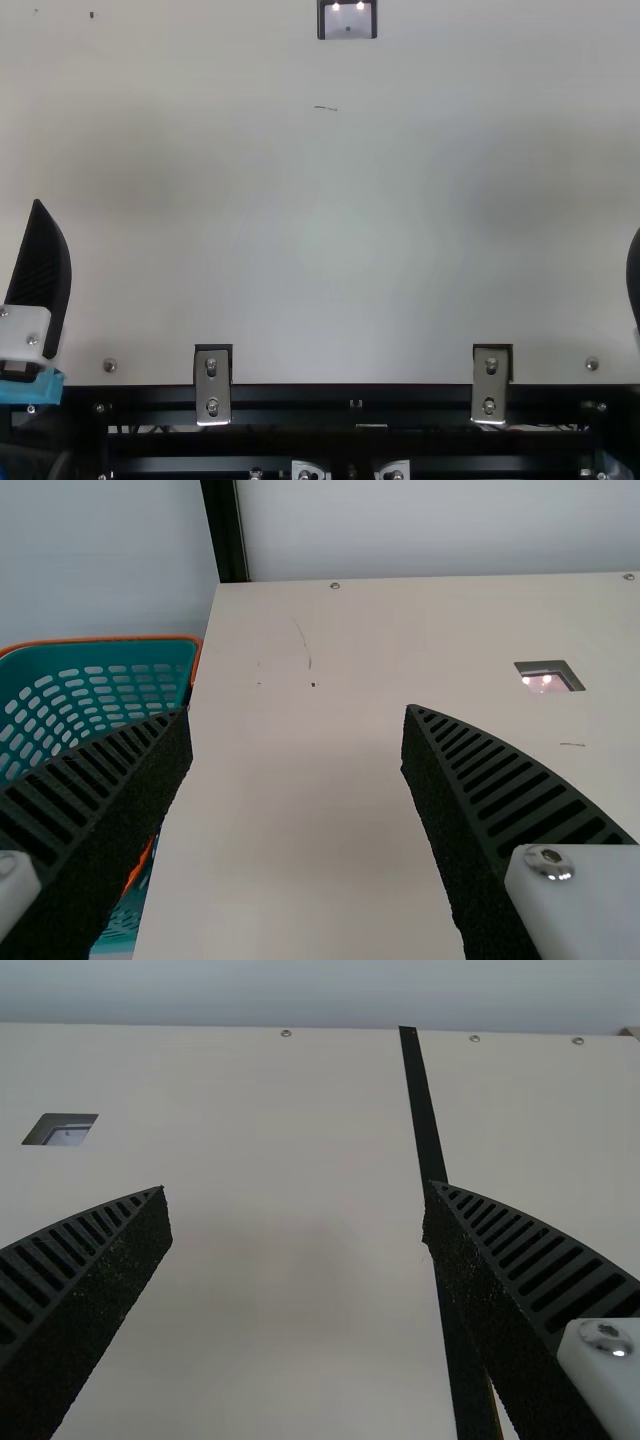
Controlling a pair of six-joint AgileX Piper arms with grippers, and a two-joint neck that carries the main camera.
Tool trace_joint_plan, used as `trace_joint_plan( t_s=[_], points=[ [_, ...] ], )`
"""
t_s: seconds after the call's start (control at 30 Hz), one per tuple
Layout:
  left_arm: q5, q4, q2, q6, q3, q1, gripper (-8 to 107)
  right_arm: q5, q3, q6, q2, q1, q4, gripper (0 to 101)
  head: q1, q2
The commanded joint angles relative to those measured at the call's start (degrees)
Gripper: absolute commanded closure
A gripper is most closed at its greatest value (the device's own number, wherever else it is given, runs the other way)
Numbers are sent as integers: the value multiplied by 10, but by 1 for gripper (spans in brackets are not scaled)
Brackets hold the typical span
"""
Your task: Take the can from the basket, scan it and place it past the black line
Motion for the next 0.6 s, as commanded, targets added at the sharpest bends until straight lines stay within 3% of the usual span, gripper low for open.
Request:
trace_joint_plan(
  t_s=[0.0,0.57],
  points=[
    [0,0,0,0,0,0,9,0,0,0,0,0,0,0,-16,5],
    [0,0,0,0,0,0,9,0,0,0,0,0,0,0,-16,5]
  ],
)
